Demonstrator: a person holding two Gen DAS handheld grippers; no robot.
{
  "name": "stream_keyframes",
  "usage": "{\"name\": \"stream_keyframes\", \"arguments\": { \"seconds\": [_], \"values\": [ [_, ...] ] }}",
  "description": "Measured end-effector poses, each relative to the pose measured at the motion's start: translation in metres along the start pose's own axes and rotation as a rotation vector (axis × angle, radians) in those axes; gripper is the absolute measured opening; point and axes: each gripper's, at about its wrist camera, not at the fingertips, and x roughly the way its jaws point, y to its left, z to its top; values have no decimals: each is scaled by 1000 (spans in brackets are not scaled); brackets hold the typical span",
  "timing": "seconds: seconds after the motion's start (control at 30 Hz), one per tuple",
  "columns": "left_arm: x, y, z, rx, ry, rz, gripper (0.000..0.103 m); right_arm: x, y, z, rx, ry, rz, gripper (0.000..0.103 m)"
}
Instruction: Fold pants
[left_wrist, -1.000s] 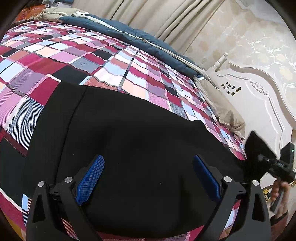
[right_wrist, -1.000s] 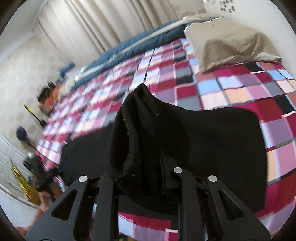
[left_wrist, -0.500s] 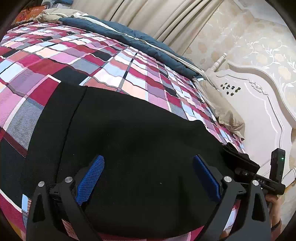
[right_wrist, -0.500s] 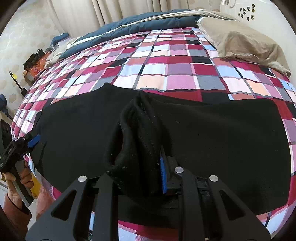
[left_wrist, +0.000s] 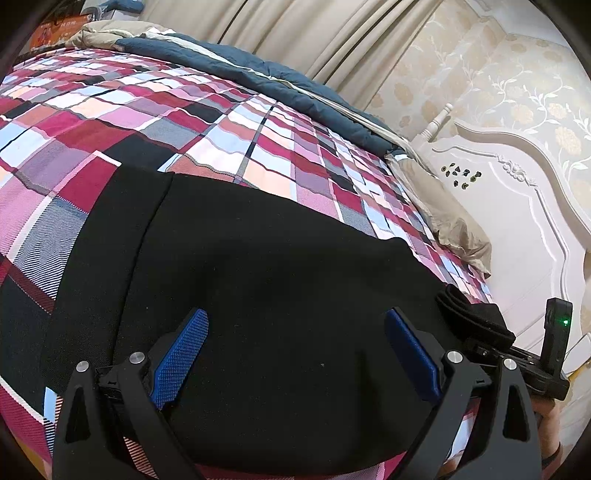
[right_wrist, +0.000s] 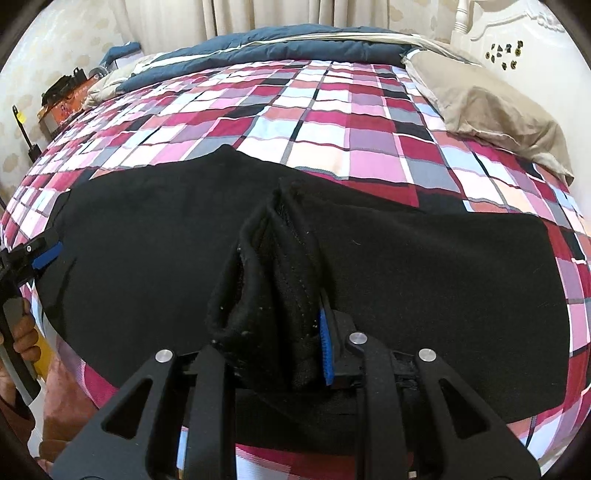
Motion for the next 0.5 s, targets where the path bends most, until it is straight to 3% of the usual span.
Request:
{"name": "stream_keyframes", "arguments": {
  "seconds": [0.2, 0.5],
  "values": [
    [0, 0, -1, 0, 0, 0, 95, 1, 14, -3, -24, -9, -24, 26],
    [1, 0, -1, 5, -1, 4, 95, -1, 29, -6, -29, -23, 7, 42]
  ]
}}
